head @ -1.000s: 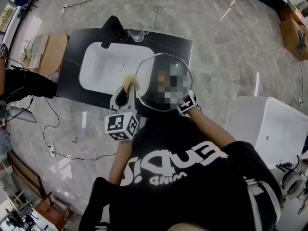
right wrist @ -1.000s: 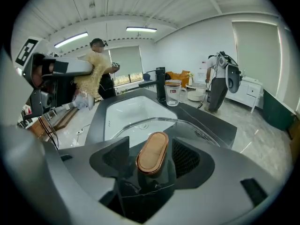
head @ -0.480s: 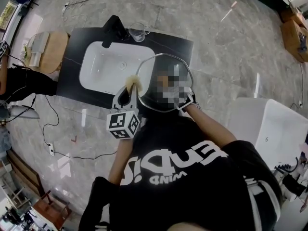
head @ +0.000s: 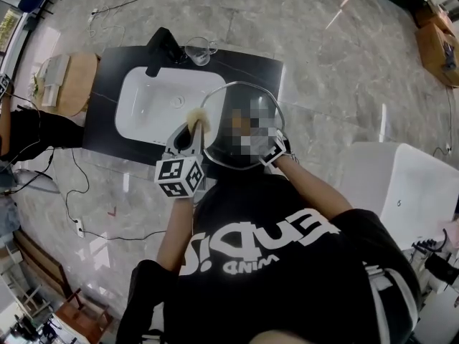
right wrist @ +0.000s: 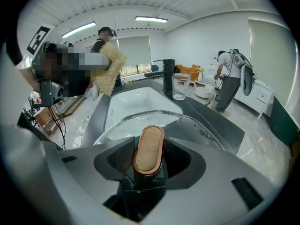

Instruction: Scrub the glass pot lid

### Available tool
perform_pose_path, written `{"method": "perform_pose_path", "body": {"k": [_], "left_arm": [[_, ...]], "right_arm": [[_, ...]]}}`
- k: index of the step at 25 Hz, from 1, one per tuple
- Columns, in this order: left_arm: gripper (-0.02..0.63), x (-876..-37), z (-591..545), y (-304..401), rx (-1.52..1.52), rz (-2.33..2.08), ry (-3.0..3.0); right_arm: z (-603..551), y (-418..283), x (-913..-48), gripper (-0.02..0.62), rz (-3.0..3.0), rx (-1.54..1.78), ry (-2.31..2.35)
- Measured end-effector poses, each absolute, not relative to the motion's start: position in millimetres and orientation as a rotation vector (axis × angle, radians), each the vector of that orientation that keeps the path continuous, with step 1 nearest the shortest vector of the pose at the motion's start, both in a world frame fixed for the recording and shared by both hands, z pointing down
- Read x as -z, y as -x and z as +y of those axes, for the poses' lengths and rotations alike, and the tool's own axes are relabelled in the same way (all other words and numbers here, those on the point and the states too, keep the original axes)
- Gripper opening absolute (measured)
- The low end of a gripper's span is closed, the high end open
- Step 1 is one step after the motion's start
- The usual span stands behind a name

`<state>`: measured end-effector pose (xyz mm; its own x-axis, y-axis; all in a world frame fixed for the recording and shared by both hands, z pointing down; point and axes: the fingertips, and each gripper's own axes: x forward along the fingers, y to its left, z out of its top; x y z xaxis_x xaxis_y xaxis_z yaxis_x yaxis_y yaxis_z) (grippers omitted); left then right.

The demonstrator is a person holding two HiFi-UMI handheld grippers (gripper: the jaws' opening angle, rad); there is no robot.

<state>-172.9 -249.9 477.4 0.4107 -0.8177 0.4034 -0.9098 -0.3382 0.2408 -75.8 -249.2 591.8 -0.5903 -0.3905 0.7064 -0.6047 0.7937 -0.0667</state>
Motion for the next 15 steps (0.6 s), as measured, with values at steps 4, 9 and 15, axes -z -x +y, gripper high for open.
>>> {"method": "perform_pose_path", "body": {"k": [4,9,15], "left_arm": [[0.051,-478.8,-277.6,151.2,-0.354,-1.341,-2.312],[0.051,-478.3,-312.1,109.8,-0.460,-1.116,-2.447],[0.051,-490.1,-337.0,48.4,-0.622,-0.726,-2.547]], "right_arm": [[-249.0,74.5,-591.1,0.187,-2.275,-0.393,-0.743],[-249.7,75.3,-591.2,0.184,-2.277,-0.409,-0.768],[-252.0,74.4,-589.4,0.181,-2.283,-0.423,-0.833]]}}
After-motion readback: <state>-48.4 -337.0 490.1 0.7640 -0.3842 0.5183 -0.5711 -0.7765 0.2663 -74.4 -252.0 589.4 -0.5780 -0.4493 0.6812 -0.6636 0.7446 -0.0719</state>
